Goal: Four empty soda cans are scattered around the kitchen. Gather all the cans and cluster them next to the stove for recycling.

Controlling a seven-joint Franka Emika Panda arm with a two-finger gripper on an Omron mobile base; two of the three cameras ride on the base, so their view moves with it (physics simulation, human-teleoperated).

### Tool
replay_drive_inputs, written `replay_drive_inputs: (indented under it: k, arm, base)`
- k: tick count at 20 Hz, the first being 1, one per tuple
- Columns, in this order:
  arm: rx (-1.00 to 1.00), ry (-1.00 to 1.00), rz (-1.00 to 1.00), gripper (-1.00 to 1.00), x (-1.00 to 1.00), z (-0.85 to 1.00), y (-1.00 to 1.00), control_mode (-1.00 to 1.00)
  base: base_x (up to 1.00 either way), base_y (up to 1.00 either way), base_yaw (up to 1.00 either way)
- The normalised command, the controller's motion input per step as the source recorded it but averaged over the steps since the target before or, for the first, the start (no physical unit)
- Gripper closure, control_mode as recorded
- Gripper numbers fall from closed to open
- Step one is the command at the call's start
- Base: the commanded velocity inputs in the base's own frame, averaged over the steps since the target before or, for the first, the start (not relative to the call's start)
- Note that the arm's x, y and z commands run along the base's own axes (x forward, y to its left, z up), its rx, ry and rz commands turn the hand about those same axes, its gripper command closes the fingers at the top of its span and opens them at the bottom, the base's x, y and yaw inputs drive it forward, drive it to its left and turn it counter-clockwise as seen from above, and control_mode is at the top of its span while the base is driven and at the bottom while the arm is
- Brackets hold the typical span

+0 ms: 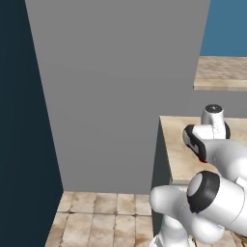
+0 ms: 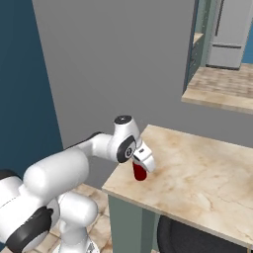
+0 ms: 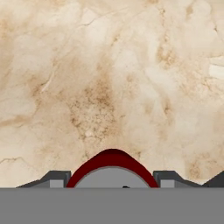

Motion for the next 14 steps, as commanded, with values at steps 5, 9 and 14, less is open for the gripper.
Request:
replay_drive_inputs:
  k: [5,9,14]
  arm:
    - [0.00,0.00,0.00,1.00,-0.10,0.11,0.00,-1.00]
    - [0.00,0.00,0.00,1.00,0.00,0.00,0.00,-1.00]
    - [0.00,0.00,0.00,1.00,0.00,0.00,0.00,-1.00]
  base:
    - [0.00,0.00,0.00]
    - [0.00,0.00,0.00]
    - [0.00,0.00,0.00]
